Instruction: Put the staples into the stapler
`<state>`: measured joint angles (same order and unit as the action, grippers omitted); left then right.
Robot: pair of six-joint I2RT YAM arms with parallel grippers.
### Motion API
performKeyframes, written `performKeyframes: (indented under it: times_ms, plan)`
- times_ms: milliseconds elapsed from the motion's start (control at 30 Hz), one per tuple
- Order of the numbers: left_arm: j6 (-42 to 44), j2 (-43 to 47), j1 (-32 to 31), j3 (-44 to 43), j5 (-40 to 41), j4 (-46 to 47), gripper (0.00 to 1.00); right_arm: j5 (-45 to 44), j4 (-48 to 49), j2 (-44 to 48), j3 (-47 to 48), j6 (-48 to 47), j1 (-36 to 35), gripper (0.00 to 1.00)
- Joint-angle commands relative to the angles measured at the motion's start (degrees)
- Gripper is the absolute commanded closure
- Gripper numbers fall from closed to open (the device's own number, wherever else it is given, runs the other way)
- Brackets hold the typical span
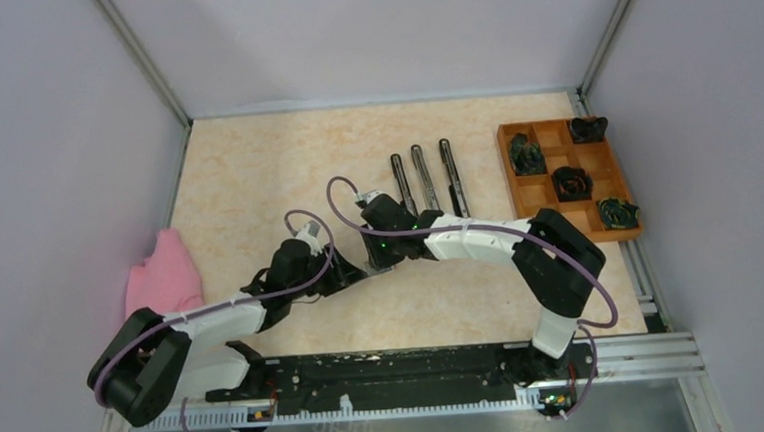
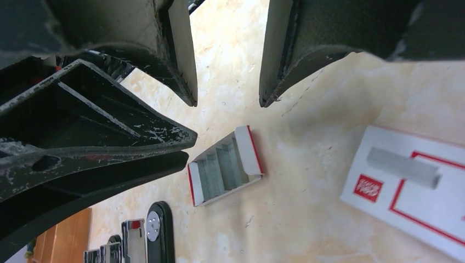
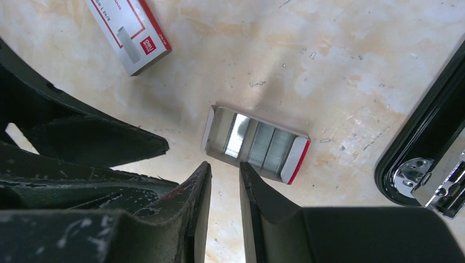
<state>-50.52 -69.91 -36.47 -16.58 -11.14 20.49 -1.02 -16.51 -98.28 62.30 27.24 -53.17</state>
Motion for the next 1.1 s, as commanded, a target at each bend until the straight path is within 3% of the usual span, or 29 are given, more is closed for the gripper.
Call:
performKeyframes:
  times_ms: [0, 367, 1067]
  plan:
    - [-1.53, 4.74, 0.43, 2.44, 5.24, -3.38, 0.48, -1.63, -0.68, -1.43, 4.06, -0.05, -1.33, 0.76]
    - [-0.87, 13.03, 0.52, 4.01, 10.85, -8.86, 0.46, -1.41, -0.12, -5.04, 6.28, 1.22, -2.24, 0.86]
    - [-0.72, 12.78, 0.52, 4.14, 10.17, -8.36, 0.45, -4.96, -3.46, -9.67, 9.42, 1.87, -3.49, 0.87]
